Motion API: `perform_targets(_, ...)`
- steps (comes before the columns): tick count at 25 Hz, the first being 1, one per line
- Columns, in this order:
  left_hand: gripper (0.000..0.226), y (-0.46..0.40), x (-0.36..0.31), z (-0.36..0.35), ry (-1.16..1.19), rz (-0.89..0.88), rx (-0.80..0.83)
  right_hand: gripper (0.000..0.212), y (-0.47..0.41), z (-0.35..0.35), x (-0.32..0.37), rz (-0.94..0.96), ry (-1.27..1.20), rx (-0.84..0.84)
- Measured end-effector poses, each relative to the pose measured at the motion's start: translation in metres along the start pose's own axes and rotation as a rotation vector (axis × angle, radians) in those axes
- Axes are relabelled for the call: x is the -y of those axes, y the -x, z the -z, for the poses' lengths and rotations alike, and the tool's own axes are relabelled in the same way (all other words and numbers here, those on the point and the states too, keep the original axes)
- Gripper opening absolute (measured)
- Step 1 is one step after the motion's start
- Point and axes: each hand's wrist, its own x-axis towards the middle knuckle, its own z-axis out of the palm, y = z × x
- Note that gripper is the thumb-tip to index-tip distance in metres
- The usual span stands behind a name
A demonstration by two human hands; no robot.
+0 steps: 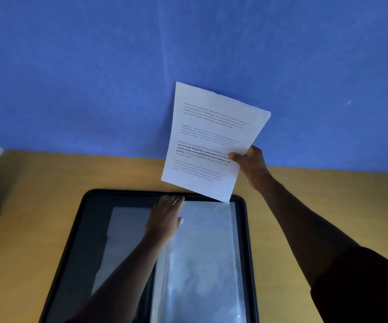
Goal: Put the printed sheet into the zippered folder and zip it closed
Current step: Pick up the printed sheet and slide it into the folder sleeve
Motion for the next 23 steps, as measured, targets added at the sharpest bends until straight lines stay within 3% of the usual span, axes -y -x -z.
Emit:
perform_targets(17, 0.008, -0.019, 0.001, 0.006, 0.06, -0.068, -0.059, 0.025, -0.009, -0.064, -0.04, -0.072, -0.131, -0.005)
perform_targets(23, 0.012, -0.024, -0.002, 0.007, 0.015, -0.066, -0.053, 0.024, -0.005, -0.058, -0.052, -0.077, -0.101, 0.013)
